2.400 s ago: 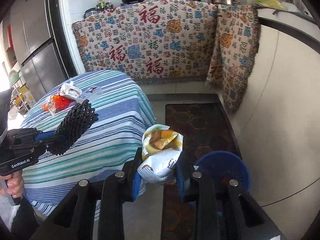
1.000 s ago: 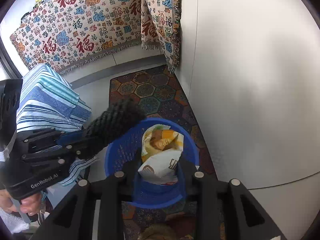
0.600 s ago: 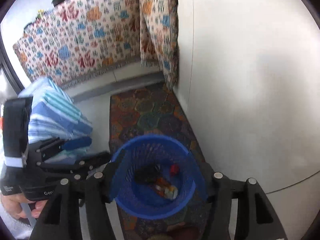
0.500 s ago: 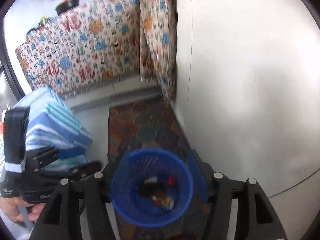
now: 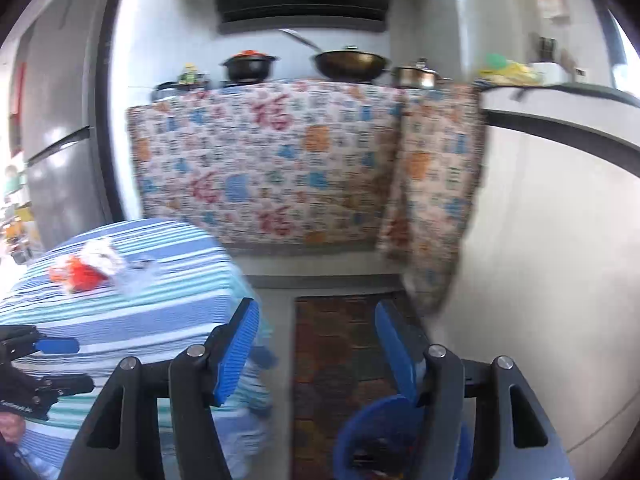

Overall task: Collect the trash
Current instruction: 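Move both open tools back over the table, then grasp the orange-and-white wrapped bag with the left tool while the right tool grasps the red plastic bag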

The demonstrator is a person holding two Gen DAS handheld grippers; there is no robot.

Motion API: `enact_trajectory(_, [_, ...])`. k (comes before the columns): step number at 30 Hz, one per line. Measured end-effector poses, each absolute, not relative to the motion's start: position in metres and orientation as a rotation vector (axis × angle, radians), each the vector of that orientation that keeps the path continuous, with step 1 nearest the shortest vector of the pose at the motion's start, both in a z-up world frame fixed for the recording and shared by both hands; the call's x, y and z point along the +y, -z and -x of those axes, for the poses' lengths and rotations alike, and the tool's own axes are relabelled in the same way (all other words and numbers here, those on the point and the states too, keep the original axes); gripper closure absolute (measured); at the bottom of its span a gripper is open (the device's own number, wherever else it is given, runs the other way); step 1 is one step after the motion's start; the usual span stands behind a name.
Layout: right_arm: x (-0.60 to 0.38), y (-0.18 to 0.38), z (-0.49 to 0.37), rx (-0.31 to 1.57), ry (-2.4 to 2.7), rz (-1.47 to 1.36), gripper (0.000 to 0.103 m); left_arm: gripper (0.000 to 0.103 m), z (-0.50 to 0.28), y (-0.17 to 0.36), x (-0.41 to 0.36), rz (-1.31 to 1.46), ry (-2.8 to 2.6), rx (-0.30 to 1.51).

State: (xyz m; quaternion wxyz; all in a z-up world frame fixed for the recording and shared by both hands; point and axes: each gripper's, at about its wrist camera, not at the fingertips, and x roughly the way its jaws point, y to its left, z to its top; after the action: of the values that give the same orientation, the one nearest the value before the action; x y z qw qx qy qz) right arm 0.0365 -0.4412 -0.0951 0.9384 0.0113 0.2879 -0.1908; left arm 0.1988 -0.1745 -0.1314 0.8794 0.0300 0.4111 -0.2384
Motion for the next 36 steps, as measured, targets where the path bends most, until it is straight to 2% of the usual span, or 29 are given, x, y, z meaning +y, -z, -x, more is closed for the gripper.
enact_trajectory(6, [-0.32,0.136,-0.098,0.676,0.197,0.037,0.041,0.029,-0.22,0.151,-0.053,-0.069,0.311,0.89])
enact_trajectory(14, [-0.201,0.204,-0.165,0.887,0.005,0.007,0.041,0.029,-0.276,0.178,0.053,-0.129,0.176,0.951])
enact_trajectory(17, [-0.18,0.215,-0.185,0.914,-0.011,0.006,0.041,0.029,-0.295,0.181,0.071,-0.125,0.171,0.914])
enact_trajectory(24, [-0.171,0.201,-0.234,0.872,-0.003,-0.079,0.041,0.03,-0.33,0.171,0.075,-0.116,0.211,0.835])
enact_trajectory(29, [-0.162,0.211,-0.281,0.903,0.03,-0.126,0.042,0.031,-0.345,0.176,0.074,-0.107,0.224,0.836])
enact_trajectory(30, [-0.163,0.214,-0.288,0.912,0.036,-0.132,0.044,0.033,-0.347,0.176,0.072,-0.113,0.225,0.834])
enact_trajectory(31, [-0.163,0.217,-0.294,0.922,0.037,-0.143,0.053,0.036,-0.348,0.176,0.071,-0.116,0.229,0.832])
enact_trajectory(32, [-0.164,0.22,-0.296,0.929,0.036,-0.148,0.067,0.039,-0.347,0.176,0.069,-0.12,0.231,0.831])
enact_trajectory(33, [-0.164,0.222,-0.298,0.936,0.04,-0.145,0.071,0.049,-0.347,0.175,0.068,-0.124,0.233,0.828])
enact_trajectory(34, [-0.163,0.222,-0.299,0.939,0.04,-0.14,0.08,0.064,-0.346,0.174,0.068,-0.126,0.238,0.826])
enact_trajectory(35, [-0.163,0.222,-0.297,0.94,0.041,-0.132,0.091,0.071,-0.345,0.174,0.068,-0.125,0.243,0.829])
enact_trajectory(36, [-0.163,0.221,-0.295,0.943,0.04,-0.125,0.093,0.074,-0.345,0.173,0.069,-0.123,0.245,0.831])
